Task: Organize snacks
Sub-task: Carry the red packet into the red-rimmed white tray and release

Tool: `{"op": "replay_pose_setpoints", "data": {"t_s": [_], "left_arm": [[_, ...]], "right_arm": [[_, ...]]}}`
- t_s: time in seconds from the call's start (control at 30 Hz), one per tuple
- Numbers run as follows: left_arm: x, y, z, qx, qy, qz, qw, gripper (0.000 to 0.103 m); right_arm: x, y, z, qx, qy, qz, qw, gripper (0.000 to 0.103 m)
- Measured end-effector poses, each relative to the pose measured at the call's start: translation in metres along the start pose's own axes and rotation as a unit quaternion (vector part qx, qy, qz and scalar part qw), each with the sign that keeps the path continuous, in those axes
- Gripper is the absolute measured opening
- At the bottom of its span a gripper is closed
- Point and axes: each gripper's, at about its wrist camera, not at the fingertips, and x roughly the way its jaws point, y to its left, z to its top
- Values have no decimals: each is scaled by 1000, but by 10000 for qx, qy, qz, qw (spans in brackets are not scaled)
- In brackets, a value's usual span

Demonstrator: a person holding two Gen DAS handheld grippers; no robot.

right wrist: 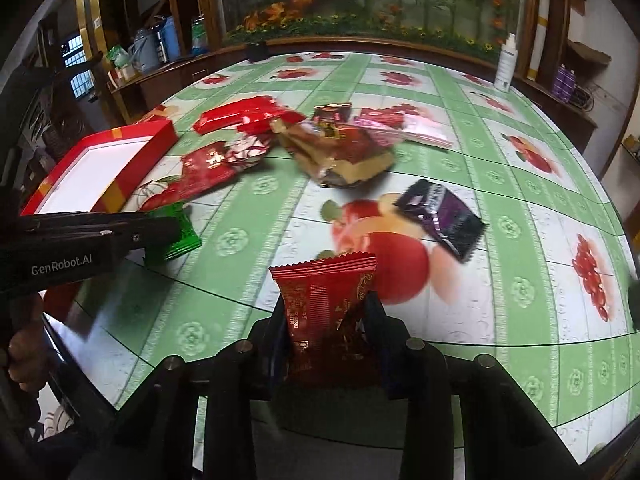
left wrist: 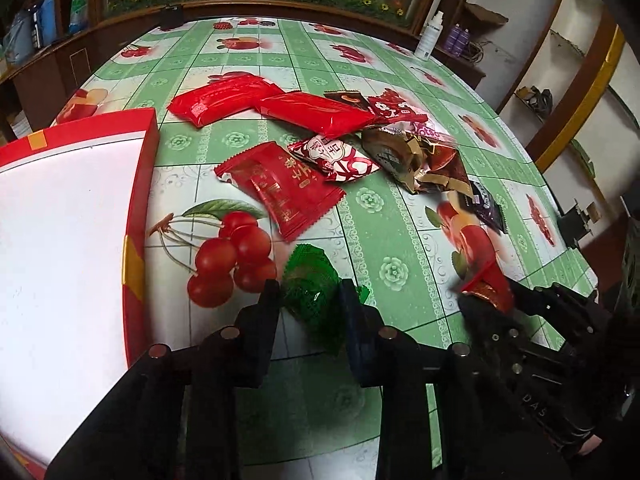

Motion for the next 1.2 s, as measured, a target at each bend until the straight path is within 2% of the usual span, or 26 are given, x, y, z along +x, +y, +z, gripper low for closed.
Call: {"op": "replay_pose_setpoints", "data": {"t_s": [0.27, 0.43, 0.53, 0.67, 0.8, 0.93, 1.0, 1.03, 1.07, 1.1, 1.2], "left_arm": [[-14, 1, -8, 92, -97, -210, 9997, 27], [-51, 9, -7, 70, -500, -134, 9986, 27], [-80, 22, -7, 32, -868, 93, 9962, 27], [-113, 59, -10, -229, -1281, 751, 9886, 27], [-123, 94, -18, -550, -1371, 1227, 9814, 27], [-125, 127, -31, -986, -1339, 1611, 9728, 28], [-126, 138, -36, -1162, -1318, 1723, 9692, 45], [-126, 142, -38, -1220, -1309, 1732, 9685, 50], [-126, 145, -41, -1279, -1319, 1745, 9674, 61], [-127, 147, -43, -1300, -1331, 1756, 9667, 65], [-125, 146, -46, -1255, -1307, 1688, 9689, 66]], "right_arm": [[-2, -3, 0, 265, 37, 191, 9995, 35], [-6, 2, 4, 411, 47, 613, 9973, 33], [-9, 18, 12, 255, -69, 701, 9972, 33], [-12, 50, 32, -11, -212, 1095, 9938, 33], [-11, 101, 55, -347, -430, 1612, 9854, 33], [-5, 151, 71, -612, -442, 2078, 9753, 35], [-3, 174, 78, -701, -444, 2311, 9694, 37], [-1, 179, 80, -692, -383, 2406, 9674, 39], [2, 183, 82, -670, -325, 2498, 9654, 42], [2, 184, 83, -606, -339, 2548, 9645, 46], [-3, 168, 79, -413, -504, 2278, 9715, 56]]}}
